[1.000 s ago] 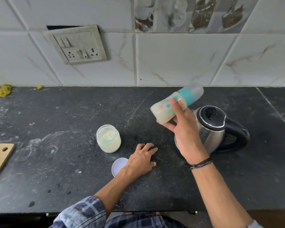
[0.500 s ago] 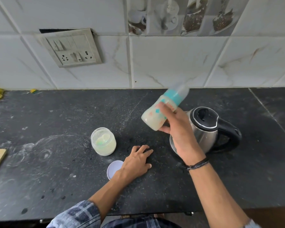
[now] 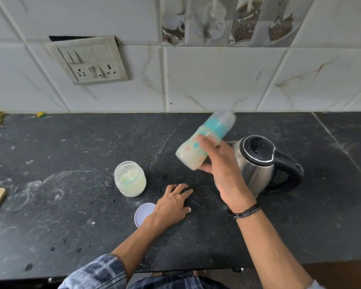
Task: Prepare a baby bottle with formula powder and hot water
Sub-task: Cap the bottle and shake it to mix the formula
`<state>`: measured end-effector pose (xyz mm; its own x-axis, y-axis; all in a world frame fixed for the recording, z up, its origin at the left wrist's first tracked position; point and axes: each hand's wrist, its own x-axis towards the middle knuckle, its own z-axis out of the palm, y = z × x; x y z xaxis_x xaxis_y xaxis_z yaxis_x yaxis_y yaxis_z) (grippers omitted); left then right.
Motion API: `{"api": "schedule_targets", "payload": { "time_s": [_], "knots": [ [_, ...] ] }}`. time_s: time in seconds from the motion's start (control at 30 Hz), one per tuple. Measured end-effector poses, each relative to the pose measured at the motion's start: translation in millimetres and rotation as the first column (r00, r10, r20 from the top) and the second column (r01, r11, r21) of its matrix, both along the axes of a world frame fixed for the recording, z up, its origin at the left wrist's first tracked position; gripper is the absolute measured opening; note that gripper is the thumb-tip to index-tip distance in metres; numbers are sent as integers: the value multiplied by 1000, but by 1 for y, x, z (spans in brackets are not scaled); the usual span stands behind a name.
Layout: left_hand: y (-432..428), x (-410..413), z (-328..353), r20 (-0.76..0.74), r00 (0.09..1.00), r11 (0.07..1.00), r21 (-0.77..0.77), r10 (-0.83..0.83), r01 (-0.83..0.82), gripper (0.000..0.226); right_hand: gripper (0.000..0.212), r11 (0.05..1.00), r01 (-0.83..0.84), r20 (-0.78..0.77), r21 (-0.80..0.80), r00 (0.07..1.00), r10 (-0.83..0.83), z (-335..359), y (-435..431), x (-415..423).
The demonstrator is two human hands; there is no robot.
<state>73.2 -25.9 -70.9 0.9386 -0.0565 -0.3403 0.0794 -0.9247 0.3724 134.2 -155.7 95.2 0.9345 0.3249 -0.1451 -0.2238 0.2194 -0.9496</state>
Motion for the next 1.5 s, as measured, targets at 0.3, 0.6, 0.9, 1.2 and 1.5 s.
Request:
{"api": "schedule_targets", "payload": {
  "time_s": [0.3,0.6,0.9,1.2,1.5],
  "knots": [
    [1,1,-2,-4,1000,1000,10,-6,6,67,50,997,-75,24,-30,997,75,3,-7,5],
    [0,2,-3,-11,1000,1000,8,-14,14,67,57,998,35,-102,60,994,-29,-2,-6,3],
    [-1,0,-2,-16,1000,1000,13,-5,5,67,39,999,-32,-75,-16,997,31,-1,-9,6],
    [-1,-1,-1,-13,1000,1000,22,-3,4,68,27,967,-136,-22,-215,991,134,-13,3,-2],
    [0,-1,0,-11,1000,1000,15,2,-2,68,33,987,-75,25,-139,997,79,-7,0,-3]
  ]
}}
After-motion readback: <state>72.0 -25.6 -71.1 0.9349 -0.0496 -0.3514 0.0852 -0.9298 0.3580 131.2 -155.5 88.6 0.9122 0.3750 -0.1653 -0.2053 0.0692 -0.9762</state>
